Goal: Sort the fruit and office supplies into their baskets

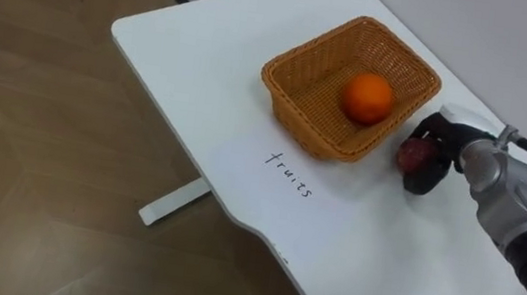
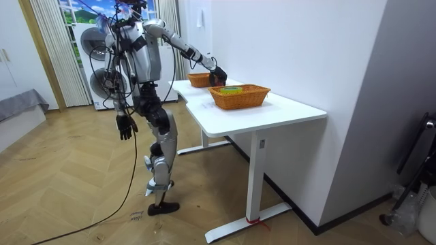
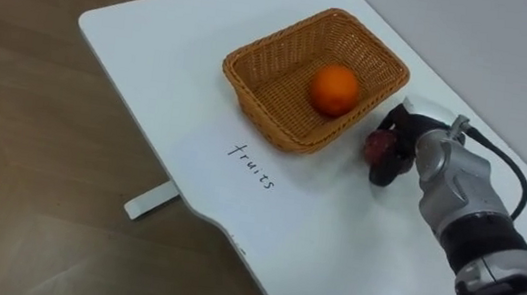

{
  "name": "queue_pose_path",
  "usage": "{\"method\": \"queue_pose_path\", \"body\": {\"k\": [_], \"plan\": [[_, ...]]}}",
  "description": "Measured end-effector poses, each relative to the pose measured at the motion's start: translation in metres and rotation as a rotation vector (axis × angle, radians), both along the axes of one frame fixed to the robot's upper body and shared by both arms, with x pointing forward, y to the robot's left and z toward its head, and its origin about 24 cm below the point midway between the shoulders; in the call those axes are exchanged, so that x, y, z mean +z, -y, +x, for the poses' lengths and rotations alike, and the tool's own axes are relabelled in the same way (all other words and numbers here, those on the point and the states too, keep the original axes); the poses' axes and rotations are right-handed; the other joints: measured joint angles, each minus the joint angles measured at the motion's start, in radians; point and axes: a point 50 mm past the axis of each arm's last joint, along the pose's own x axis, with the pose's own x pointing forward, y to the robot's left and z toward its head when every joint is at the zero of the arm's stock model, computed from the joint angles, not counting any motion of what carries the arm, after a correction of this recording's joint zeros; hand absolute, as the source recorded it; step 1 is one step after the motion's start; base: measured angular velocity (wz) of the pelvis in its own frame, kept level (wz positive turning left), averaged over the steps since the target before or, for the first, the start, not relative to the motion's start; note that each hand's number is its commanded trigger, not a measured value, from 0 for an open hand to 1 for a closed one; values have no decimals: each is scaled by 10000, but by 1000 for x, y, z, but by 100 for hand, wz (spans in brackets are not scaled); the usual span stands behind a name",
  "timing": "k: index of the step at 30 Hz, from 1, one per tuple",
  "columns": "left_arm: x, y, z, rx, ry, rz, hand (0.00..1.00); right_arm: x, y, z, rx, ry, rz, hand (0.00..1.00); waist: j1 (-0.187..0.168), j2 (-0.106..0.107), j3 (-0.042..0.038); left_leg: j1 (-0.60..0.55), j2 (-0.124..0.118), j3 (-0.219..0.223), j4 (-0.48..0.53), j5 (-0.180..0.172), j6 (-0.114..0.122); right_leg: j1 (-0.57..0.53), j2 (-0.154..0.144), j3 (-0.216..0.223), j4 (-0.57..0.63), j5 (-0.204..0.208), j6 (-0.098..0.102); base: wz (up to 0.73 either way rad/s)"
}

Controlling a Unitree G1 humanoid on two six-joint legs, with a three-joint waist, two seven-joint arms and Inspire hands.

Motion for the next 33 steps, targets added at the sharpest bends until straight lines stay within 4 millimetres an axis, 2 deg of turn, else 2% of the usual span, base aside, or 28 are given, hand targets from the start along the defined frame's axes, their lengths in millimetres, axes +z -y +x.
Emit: {"method": "queue_pose_path", "body": {"k": [5,7,10,14,15,16,18,19,22,25,30,33], "plan": [[0,-1,3,49,95,180,0,0,-1,0,-74,9,535,100,-41,-26,-20,31,0,-25,-1,-1,3,14,-7,-1,-5,0,0,-1],[0,-1,1,93,81,307,0,0,-1,0,-69,-48,622,100,-165,-47,-37,36,-2,-27,7,-1,3,18,-8,-14,-7,0,0,0],[-1,-1,-4,341,-4,349,0,10,-4,3,108,248,870,100,-391,-38,-39,47,-1,51,14,-2,5,17,-12,-11,-16,0,0,-2],[-1,0,-5,288,-64,365,0,31,-10,8,581,1060,1124,100,-851,163,-71,228,-9,71,14,-1,16,186,-22,22,-20,2,2,-2],[-1,1,-5,285,-73,354,0,33,-12,9,654,1134,1133,100,-901,247,-133,343,-6,67,-33,-12,33,268,-31,48,-13,3,6,-7],[-1,1,-5,286,-64,337,0,34,-11,9,655,1163,1144,100,-985,291,-154,424,-2,85,-69,-17,40,321,-35,88,-14,3,6,-11],[-4,7,-6,354,-105,197,0,35,-11,9,611,1218,1187,100,-1150,455,-309,618,-3,142,-173,-18,53,417,-54,283,10,4,9,-14],[-4,9,-6,384,-90,168,0,36,-10,9,570,1254,1218,100,-1180,472,-321,676,0,164,-212,-9,56,447,-59,285,9,3,9,-15],[-6,13,-5,518,-29,168,0,41,-5,10,347,1456,1412,100,-1452,465,-336,935,19,202,-415,51,46,606,-74,286,-5,1,12,-4],[-6,14,-4,595,1,157,0,53,-5,12,358,1996,1573,100,-1831,447,-353,1186,27,207,-539,62,42,793,-68,352,-19,1,13,0],[-6,15,-2,915,225,72,0,91,-13,14,759,3522,1800,100,-2294,451,-363,1476,69,352,-756,66,57,949,-61,541,-25,1,13,-9],[-5,15,3,937,357,60,0,101,-16,13,966,3894,1897,100,-2410,506,-335,1606,73,361,-818,66,58,1051,-59,571,-26,1,13,-3]]}}
